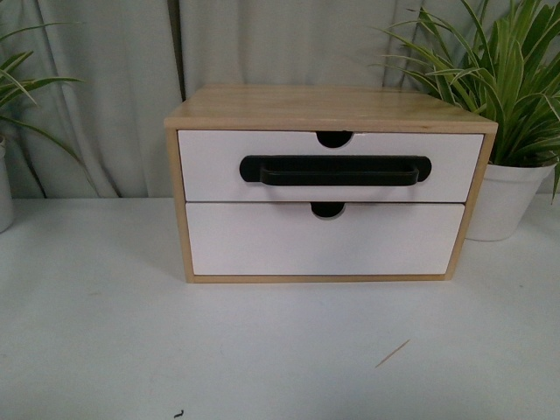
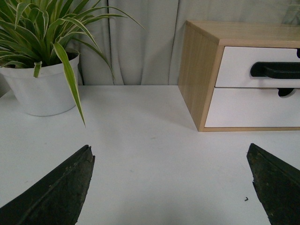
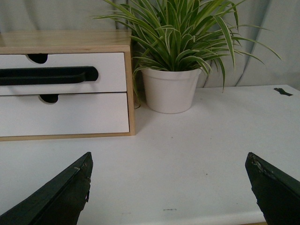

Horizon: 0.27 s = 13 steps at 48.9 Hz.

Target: Close drawer sideways

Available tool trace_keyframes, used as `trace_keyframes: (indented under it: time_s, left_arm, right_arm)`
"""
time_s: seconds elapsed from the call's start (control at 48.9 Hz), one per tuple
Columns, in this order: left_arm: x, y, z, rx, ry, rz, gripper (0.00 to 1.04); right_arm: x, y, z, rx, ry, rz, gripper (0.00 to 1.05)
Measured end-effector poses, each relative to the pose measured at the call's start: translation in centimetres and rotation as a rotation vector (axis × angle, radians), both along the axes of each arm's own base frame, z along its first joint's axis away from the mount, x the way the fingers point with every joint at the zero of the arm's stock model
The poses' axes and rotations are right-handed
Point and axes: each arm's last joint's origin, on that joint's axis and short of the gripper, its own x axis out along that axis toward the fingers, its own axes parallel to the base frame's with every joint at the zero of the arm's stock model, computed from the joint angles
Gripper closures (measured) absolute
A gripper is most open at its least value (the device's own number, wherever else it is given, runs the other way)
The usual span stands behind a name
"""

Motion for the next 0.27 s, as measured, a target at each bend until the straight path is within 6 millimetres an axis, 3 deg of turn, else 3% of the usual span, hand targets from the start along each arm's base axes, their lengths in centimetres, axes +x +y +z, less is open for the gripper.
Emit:
trace_keyframes:
  time_s: [0.266]
  left_arm:
    - [0.0,0.0,0.0,0.0,0.0,0.0,0.06]
  right_arm:
    - [0.0,0.0,0.0,0.0,0.0,0.0,0.09]
